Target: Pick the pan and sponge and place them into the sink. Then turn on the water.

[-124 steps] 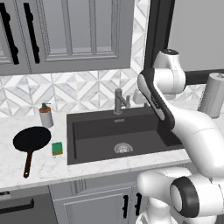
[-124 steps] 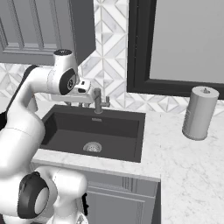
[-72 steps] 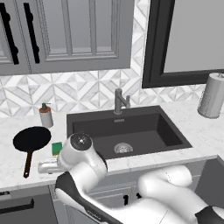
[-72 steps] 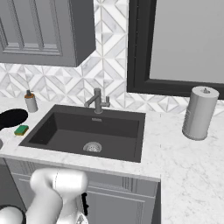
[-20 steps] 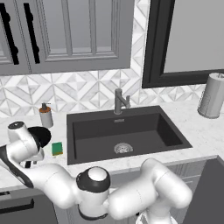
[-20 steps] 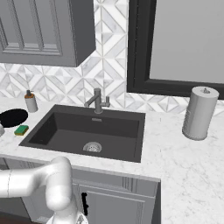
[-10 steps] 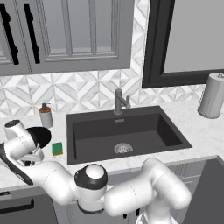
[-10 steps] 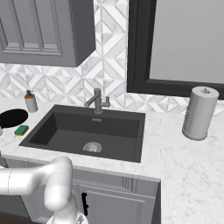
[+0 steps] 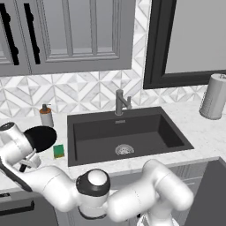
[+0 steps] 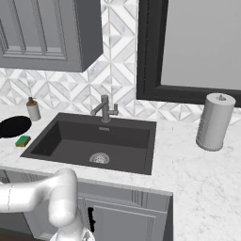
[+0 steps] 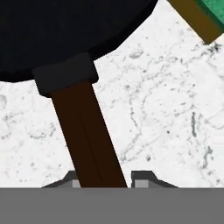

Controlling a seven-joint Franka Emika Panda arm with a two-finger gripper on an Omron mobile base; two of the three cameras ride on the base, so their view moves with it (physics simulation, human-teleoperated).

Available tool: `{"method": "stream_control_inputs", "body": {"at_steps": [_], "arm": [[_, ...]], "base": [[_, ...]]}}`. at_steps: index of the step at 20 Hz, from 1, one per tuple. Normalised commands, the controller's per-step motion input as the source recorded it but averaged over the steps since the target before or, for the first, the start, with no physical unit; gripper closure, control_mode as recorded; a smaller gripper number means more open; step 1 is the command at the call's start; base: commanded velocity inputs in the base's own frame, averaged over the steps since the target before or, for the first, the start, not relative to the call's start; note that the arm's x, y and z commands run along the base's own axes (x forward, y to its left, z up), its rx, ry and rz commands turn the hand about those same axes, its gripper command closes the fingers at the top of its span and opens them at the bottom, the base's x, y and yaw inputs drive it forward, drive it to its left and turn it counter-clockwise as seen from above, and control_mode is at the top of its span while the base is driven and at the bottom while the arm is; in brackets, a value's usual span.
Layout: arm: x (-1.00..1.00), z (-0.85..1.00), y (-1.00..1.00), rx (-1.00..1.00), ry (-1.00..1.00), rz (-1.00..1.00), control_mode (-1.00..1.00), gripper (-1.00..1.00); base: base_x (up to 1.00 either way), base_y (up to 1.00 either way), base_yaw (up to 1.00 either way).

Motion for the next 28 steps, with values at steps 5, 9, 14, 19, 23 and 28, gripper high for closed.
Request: {"method": "stream_control_inputs", "body": {"at_steps": [5,9,14,19,23,28], "arm": [[-0.73,0.85,-0.05,0.01,-0.34,-0.01,-1.00,1.00],[-0.81,0.91,-0.55,0.15,-0.26,-0.06,-1.00,1.00],[-0.99,0.42,-1.00,0.26,-0.17,-0.12,-1.00,1.00],[-0.73,0.39,-1.00,0.27,-0.04,-0.12,-1.00,1.00],[-0.32,0.47,-1.00,0.29,-0.04,-0.21,-1.00,1.00],[-0.01,0.36,-1.00,0.26,0.03,-0.24,-1.00,1.00]], "base": [[0.00,0.00,0.00],[0.00,0.00,0.00],[0.00,0.00,0.00],[0.00,0.00,0.00],[0.00,0.00,0.00],[0.00,0.00,0.00]]}}
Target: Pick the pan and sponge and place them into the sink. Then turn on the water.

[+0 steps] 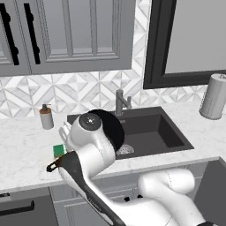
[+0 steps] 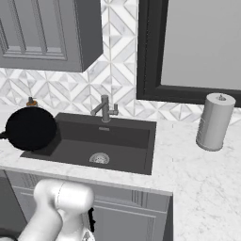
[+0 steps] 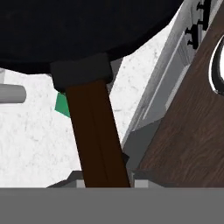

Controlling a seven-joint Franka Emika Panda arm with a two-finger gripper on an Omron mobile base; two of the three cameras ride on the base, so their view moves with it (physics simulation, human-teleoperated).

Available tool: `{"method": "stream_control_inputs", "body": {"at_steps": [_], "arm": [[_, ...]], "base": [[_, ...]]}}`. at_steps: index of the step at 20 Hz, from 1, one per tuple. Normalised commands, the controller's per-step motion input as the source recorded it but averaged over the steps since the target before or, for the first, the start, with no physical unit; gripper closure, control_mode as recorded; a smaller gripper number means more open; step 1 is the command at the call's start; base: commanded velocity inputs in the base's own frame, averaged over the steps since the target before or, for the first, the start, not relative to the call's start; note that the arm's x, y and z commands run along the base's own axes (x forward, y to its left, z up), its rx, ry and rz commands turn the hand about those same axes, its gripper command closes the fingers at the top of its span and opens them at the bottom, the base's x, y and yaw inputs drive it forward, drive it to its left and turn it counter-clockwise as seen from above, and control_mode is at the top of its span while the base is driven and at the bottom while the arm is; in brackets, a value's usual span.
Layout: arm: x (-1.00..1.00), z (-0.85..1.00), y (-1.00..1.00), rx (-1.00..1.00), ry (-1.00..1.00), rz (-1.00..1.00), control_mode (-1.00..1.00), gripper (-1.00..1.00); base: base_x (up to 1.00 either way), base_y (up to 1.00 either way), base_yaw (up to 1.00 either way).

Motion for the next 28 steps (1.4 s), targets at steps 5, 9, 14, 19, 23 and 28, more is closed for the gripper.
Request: {"method": "stream_control_inputs", "body": {"at_steps": [5,9,14,19,23,28], "arm": [[0.00,0.23,-1.00,0.15,0.11,-0.21,-1.00,1.00],[0.24,0.15,-0.81,0.03,0.21,-0.21,-1.00,1.00],[0.57,0.22,-0.68,0.00,0.28,-0.12,-1.00,1.00],[0.67,0.20,-0.70,-0.03,0.26,-0.03,-1.00,1.00],[0.89,0.00,-0.28,-0.14,0.32,0.01,-1.00,1.00],[0.76,-0.55,0.10,-0.25,0.11,0.10,-1.00,1.00]], "base": [[0.00,0.00,0.00],[0.00,0.00,0.00],[0.00,0.00,0.00],[0.00,0.00,0.00],[0.00,0.00,0.00],[0.00,0.00,0.00]]}}
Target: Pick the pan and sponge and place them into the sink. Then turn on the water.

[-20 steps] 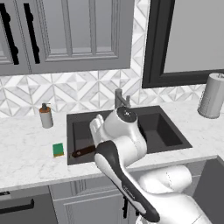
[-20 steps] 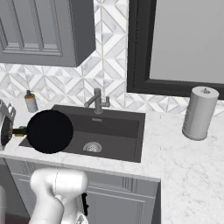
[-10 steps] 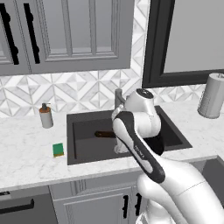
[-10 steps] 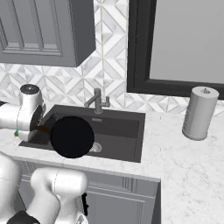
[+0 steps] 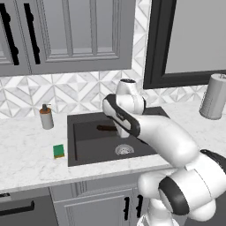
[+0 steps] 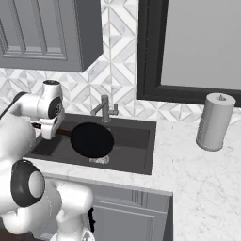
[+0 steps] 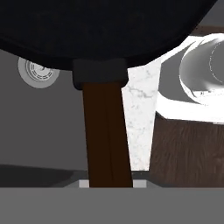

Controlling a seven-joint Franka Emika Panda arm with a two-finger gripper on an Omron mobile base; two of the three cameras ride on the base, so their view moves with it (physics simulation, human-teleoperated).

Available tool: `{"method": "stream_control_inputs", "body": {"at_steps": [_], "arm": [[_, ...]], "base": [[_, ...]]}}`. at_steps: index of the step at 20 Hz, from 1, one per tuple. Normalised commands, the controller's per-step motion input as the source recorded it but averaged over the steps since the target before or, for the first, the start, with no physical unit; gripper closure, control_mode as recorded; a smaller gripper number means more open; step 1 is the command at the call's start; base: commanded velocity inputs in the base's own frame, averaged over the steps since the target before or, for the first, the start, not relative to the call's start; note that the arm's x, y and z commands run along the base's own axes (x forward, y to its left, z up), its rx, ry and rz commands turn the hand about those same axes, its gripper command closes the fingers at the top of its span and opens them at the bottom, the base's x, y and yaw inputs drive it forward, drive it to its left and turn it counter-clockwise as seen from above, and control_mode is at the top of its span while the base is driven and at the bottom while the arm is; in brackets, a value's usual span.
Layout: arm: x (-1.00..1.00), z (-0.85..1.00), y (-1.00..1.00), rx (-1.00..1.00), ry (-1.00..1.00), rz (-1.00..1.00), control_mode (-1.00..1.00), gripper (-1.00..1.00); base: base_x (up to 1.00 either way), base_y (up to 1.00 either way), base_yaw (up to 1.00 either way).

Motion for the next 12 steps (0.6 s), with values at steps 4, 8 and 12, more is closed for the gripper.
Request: {"method": "stream_control_inputs", "body": {"at_steps": [4,8,12], "arm": [[0.30,-0.66,0.04,-0.11,-0.02,0.02,-1.00,1.00],[0.05,-0.73,0.00,-0.01,-0.10,0.00,-1.00,1.00],[0.00,-0.64,0.00,-0.04,-0.13,-0.01,-1.00,1.00]], "base": [[0.00,0.00,0.00],[0.00,0.00,0.00],[0.00,0.00,0.00]]}}
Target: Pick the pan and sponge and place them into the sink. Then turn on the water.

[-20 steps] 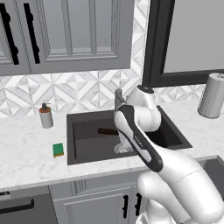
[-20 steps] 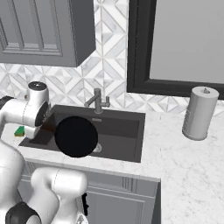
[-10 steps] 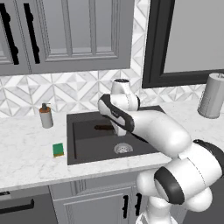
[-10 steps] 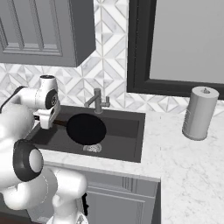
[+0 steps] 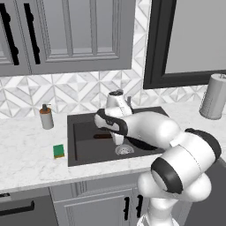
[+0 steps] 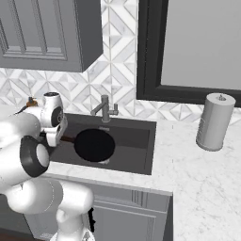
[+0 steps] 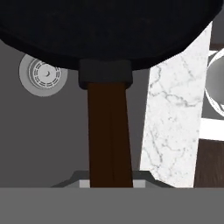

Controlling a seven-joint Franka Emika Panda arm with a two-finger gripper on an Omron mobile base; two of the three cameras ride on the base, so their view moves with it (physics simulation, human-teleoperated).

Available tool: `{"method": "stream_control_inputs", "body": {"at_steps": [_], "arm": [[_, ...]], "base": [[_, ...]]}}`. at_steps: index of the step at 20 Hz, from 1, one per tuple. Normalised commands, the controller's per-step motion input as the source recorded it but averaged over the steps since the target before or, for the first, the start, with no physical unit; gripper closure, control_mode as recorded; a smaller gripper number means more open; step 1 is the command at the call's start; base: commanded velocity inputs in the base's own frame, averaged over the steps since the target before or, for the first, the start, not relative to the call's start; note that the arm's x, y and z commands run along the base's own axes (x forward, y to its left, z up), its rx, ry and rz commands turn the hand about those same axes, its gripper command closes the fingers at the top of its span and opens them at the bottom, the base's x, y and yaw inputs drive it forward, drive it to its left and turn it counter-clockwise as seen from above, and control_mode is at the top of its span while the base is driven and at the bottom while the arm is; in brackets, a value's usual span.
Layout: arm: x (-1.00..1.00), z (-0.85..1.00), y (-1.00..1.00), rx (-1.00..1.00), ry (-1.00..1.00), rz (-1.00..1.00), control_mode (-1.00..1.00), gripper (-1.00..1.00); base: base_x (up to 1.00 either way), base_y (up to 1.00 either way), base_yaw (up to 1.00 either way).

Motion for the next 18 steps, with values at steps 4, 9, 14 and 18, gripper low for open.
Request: {"method": "stream_control_inputs", "body": {"at_steps": [4,9,14,18], "arm": [[0.15,-0.52,0.05,-0.13,-0.02,0.00,-1.00,1.00],[0.37,-0.35,0.00,-0.11,0.04,0.00,-1.00,1.00],[0.54,-0.06,0.00,-0.04,0.01,0.00,-1.00,1.00],[0.55,-0.03,0.00,-0.04,0.00,0.00,-1.00,1.00]], "base": [[0.00,0.00,0.00],[0.00,0.00,0.00],[0.00,0.00,0.00],[0.00,0.00,0.00]]}}
